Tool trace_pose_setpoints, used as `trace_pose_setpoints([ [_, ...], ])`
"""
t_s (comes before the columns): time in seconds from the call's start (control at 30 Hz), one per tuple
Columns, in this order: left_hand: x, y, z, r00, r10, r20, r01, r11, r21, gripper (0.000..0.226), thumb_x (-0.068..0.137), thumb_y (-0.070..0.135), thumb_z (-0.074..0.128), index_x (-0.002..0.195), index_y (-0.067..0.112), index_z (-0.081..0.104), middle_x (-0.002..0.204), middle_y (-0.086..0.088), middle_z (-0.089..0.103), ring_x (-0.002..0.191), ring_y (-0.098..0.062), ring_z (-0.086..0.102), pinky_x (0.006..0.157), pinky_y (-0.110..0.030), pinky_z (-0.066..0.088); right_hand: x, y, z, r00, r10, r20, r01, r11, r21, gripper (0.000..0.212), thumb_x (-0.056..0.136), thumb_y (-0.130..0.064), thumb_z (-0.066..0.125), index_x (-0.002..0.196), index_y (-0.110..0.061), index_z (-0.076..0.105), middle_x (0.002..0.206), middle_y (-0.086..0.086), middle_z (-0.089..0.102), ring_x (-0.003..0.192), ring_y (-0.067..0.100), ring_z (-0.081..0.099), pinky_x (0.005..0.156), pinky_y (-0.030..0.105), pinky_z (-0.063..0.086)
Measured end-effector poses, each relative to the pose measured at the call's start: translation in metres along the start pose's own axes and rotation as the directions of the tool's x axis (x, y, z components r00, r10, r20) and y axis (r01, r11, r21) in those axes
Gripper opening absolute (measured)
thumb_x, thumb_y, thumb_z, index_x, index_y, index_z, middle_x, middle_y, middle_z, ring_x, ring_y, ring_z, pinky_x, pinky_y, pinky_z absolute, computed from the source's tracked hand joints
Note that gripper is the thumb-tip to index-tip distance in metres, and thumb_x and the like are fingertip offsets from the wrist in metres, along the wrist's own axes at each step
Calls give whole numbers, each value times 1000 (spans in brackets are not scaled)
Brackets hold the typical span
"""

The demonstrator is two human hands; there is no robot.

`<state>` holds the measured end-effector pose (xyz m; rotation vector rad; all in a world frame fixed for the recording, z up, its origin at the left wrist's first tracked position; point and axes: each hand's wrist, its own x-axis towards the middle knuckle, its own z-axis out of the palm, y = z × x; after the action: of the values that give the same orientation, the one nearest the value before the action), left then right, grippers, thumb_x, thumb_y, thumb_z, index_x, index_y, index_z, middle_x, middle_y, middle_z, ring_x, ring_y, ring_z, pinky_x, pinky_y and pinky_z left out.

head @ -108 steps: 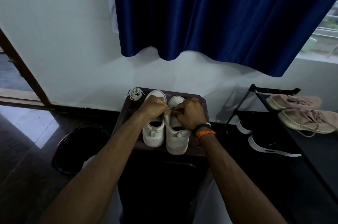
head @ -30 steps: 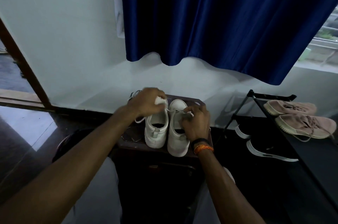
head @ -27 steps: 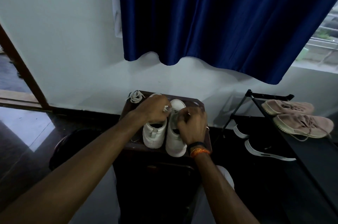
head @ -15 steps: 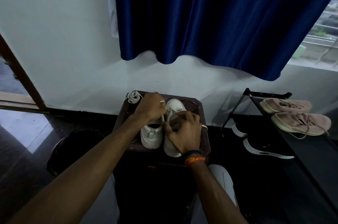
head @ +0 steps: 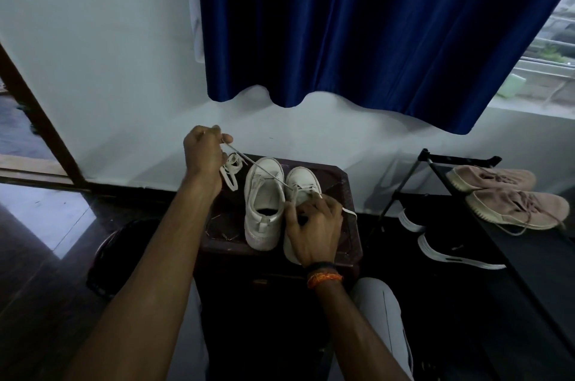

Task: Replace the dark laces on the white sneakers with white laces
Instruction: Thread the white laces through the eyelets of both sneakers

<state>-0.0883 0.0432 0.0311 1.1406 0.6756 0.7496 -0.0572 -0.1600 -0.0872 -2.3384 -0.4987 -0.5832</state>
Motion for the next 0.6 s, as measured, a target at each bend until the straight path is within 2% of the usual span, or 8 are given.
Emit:
trace_pose_setpoints([
  [0.07,-3,-12,3,998,65,-11,-64,994,86,15,99,17,55,84,13,52,72,-2,64,59,-12,48,47,-23,35,0,-1,0,1000,22,6,-22,1000,-4,50,90,-52,52,71,-12,75,102,4,74,115,26,50,92,40,45],
  [0.13,-13,-24,10,983,162,84,-179,947,268,12,96,24,63,94,15,55,78,0,65,63,-12,56,53,-24,43,0,-2,-2,1000,25,6,-25,999,20,48,90,-51,52,70,-14,74,101,3,75,114,26,51,94,39,44],
  [0.23,-23,-37,21,926,198,323,-349,776,525,19,87,25,72,99,21,58,85,7,66,73,-6,63,61,-20,50,-1,-2,-10,998,26,-52,-18,986,167,37,90,-47,57,75,-17,72,97,-1,72,106,24,54,93,30,41],
  [0.33,-26,-48,31,839,154,521,-494,615,614,17,80,11,72,89,20,61,80,10,64,76,-8,63,59,-10,41,-2,-1,-18,987,79,-138,-37,958,284,27,88,-43,61,92,-19,72,101,-2,63,97,16,56,87,17,36],
  [0.4,-26,-55,37,785,107,611,-579,480,660,21,75,9,71,78,26,60,79,7,65,80,-17,66,62,-20,46,1,1,-21,980,136,-144,-86,947,309,30,85,-44,63,98,-18,69,106,-2,56,95,13,57,83,16,37],
  [0.5,-30,-62,42,768,72,637,-632,246,735,22,73,21,75,66,24,55,79,3,61,84,-24,66,62,-30,43,6,4,-21,984,165,-70,-139,948,285,34,81,-43,65,104,-19,66,110,-2,53,96,15,57,80,19,38],
  [0.6,-32,-58,46,786,119,606,-617,107,780,23,75,31,79,77,13,64,91,-5,68,92,-28,67,64,-31,43,10,5,-22,972,232,-29,-216,939,268,27,86,-34,70,108,-20,66,115,0,56,98,17,58,77,21,36],
])
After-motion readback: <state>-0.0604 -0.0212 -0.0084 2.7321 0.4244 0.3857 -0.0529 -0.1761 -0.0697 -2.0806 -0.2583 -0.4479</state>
